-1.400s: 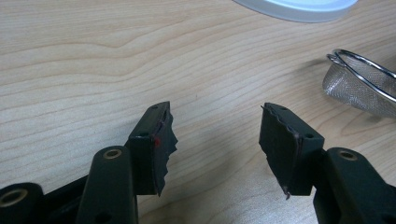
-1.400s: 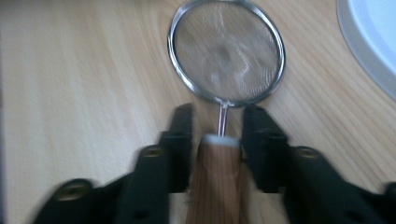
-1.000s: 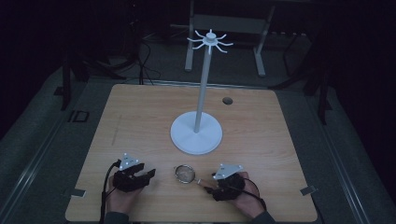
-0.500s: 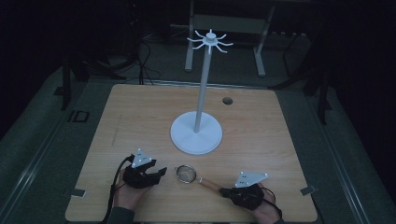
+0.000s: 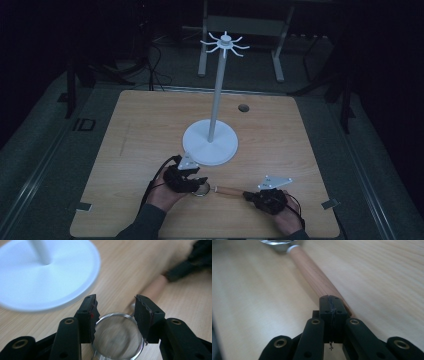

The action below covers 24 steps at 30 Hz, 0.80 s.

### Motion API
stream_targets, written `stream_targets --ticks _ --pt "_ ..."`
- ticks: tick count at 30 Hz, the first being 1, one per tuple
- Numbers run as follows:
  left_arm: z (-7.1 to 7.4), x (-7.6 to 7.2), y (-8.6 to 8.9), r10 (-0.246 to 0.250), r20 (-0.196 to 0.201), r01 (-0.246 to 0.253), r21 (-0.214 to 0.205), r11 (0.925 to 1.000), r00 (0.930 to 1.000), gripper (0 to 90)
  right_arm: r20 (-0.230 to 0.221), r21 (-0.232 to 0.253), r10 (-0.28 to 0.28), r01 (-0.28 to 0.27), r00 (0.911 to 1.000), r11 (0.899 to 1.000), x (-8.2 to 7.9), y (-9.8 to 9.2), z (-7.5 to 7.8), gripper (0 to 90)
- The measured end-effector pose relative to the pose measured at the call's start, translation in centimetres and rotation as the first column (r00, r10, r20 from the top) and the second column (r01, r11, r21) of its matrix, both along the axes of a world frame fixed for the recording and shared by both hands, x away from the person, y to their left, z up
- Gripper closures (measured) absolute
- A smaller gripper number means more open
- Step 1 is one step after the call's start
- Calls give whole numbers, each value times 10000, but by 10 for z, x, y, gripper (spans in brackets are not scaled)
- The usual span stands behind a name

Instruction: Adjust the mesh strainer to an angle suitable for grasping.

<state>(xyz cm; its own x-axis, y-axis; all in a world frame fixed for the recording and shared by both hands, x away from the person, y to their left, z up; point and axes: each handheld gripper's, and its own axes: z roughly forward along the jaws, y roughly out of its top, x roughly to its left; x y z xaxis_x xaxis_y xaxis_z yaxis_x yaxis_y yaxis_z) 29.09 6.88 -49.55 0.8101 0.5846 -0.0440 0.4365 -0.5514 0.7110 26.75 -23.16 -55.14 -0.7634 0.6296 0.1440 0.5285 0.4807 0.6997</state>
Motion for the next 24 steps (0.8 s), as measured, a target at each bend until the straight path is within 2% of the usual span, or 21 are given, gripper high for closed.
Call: stream_targets --ticks 4,7,8,9,10,11,12,14,15,16,17,18,20,23,24 --pt "-2 9 -22 -642 -218 652 494 9966 9977 557 124 -13 -913 913 9957 9958 11 -2 -2 893" --pt "-7 17 -37 -922 -388 951 819 9921 9950 574 168 463 -1411 1402 9899 9890 12 -10 2 882" --pt "-7 17 -37 -922 -388 951 819 9921 9950 582 168 463 -1411 1402 9899 9890 12 -10 2 882" --pt "-11 22 -48 -1174 -569 1232 1127 9860 9915 590 213 1025 -1589 1560 9871 9824 10 -19 8 850" --pt "-12 23 -52 -1319 -637 1393 1301 9817 9892 596 239 1156 -1638 1600 9862 9803 10 -22 10 840" --pt "-12 23 -52 -1319 -637 1393 1301 9817 9892 602 258 1324 -1684 1636 9854 9776 9 -26 12 829" --pt "-14 26 -59 -1535 -826 1641 1421 9762 9847 610 281 1496 -1739 1679 9844 9744 8 -30 14 821" --pt "-15 26 -63 -1610 -970 1744 1502 9732 9822 613 280 1620 -1771 1704 9838 9720 8 -32 15 816" --pt "-17 27 -68 -1858 -1139 2031 1659 9650 9760 615 283 1854 -1905 1822 9813 9656 7 -40 17 803" --pt "-17 27 -68 -1858 -1139 2031 1659 9650 9760 615 271 1917 -1937 1851 9807 9638 7 -42 17 797" --pt "-18 26 -72 -2144 -1283 2362 1897 9530 9683 614 262 1975 -1969 1880 9801 9621 7 -44 17 789" --pt "-18 26 -72 -2144 -1283 2362 1897 9530 9683 614 262 1975 -1969 1880 9801 9621 7 -44 17 789" --pt "-20 27 -76 -2189 -1456 2467 2136 9452 9648 614 253 2031 -2004 1912 9794 9603 7 -47 17 772" --pt "-25 31 -79 -2095 -1704 2470 2418 9384 9628 623 235 2049 -1942 1855 9807 9611 7 -47 17 759" --pt "-25 31 -79 -2095 -1704 2470 2418 9384 9628 627 235 2049 -1942 1855 9807 9611 7 -47 17 759"
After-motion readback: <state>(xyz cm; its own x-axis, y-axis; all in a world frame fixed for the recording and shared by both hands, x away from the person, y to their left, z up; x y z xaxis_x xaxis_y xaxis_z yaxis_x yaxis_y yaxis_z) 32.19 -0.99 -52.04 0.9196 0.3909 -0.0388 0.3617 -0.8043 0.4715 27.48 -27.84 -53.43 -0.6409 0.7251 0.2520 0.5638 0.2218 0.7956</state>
